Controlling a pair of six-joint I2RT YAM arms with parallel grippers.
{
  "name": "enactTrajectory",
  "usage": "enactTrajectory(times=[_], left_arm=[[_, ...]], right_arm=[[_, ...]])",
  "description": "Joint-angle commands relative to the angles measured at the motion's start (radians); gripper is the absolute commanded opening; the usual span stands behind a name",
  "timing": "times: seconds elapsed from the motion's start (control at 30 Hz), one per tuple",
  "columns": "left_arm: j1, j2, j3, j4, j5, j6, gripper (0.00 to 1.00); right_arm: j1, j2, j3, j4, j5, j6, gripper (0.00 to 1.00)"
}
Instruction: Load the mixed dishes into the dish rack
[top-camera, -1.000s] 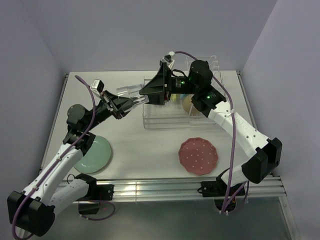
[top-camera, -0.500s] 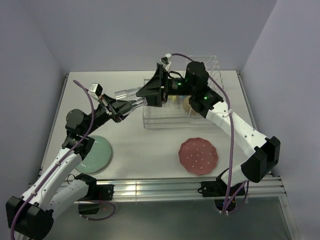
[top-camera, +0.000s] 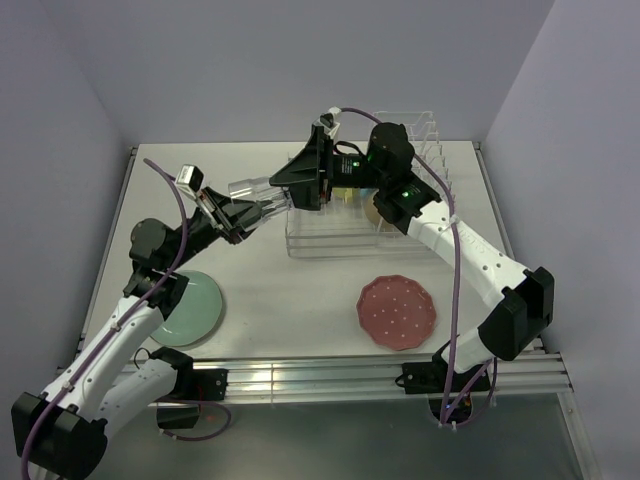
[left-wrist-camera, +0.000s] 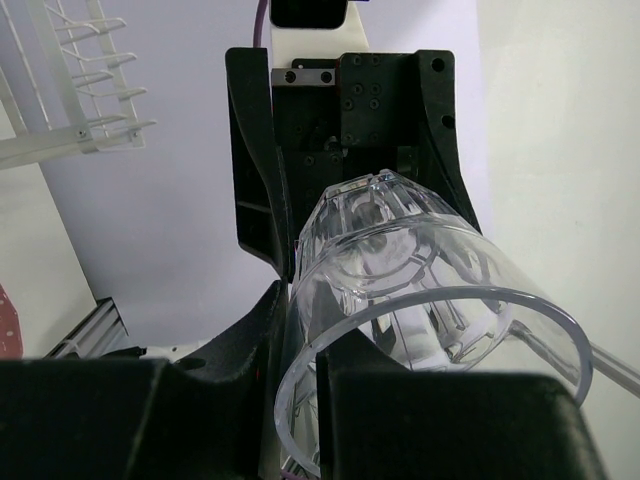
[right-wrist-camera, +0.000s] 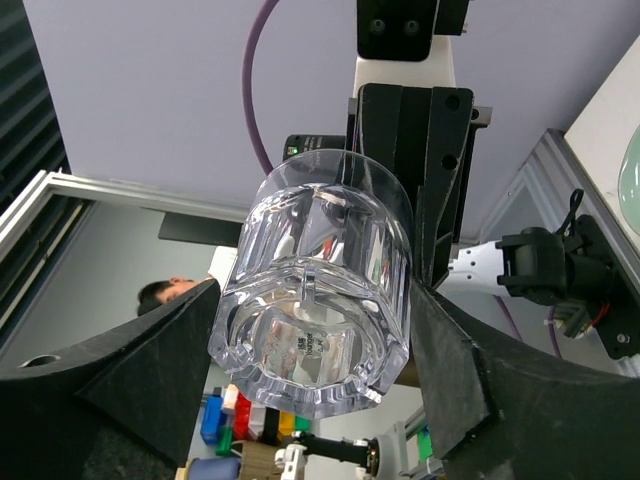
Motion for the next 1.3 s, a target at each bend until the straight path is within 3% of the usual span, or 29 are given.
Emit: enactTrajectory(times=[0.0, 0.07, 0.13, 0.17, 0.2, 0.23, 0.3, 0.33, 0.37, 0.43, 0.57, 0.7, 0.9, 1.0, 1.27], left_arm=[[-0.011, 0.019, 0.035, -0.012, 0.077, 0.065, 0.00], [-0.011, 0.028, 0.041, -0.021, 0.080, 0.076, 0.00], [-0.011, 0.036, 0.044, -0.016, 0.086, 0.079, 0.00], [-0.011, 0.042, 0.048, -0.016, 0.088, 0.081, 0.00], [-0.011, 0.044, 0.051, -0.025, 0.090, 0.084, 0.00], [-0.011, 0.047, 0.054, -0.039, 0.085, 0.093, 0.09], [-0.011, 0.042, 0.064, -0.088, 0.073, 0.114, 0.34], [-0.011, 0.038, 0.067, -0.102, 0.058, 0.122, 0.62], [-0.010, 0.027, 0.075, -0.119, 0.050, 0.136, 0.76], [-0.011, 0.010, 0.084, -0.176, 0.028, 0.186, 0.89], [-0.008, -0.031, 0.115, -0.329, -0.036, 0.256, 0.93], [-0.005, -0.089, 0.126, -0.542, -0.160, 0.295, 0.99], [0.073, -0.180, 0.077, -0.581, -0.165, 0.274, 0.99], [0.098, -0.206, 0.109, -0.702, -0.206, 0.306, 0.99], [0.110, -0.333, 0.156, -1.062, -0.513, 0.264, 0.99]], right_arm=[[0.011, 0.002, 0.013, 0.131, 0.021, 0.059, 0.75], [0.011, 0.003, 0.027, 0.105, 0.021, 0.047, 0.67], [0.016, 0.008, 0.033, 0.097, 0.016, 0.042, 0.50], [0.014, 0.008, 0.029, 0.103, 0.011, 0.047, 0.37], [0.014, 0.005, 0.025, 0.110, 0.011, 0.057, 0.07], [0.016, 0.005, 0.021, 0.113, 0.010, 0.059, 0.00], [0.014, 0.003, 0.027, 0.091, 0.008, 0.038, 0.00], [0.014, 0.002, 0.030, 0.046, 0.010, 0.021, 0.00], [0.014, -0.004, 0.033, 0.019, 0.020, -0.017, 0.00], [0.011, -0.009, 0.041, -0.040, 0.030, -0.053, 0.00], [0.000, -0.015, 0.035, -0.071, 0.040, -0.100, 0.00], [-0.010, -0.010, 0.077, -0.206, 0.077, -0.200, 0.00], [-0.013, -0.029, 0.045, -0.300, 0.114, -0.269, 0.00], [-0.016, -0.036, 0.061, -0.407, 0.163, -0.350, 0.00], [-0.049, -0.049, 0.068, -0.559, 0.247, -0.504, 0.00]])
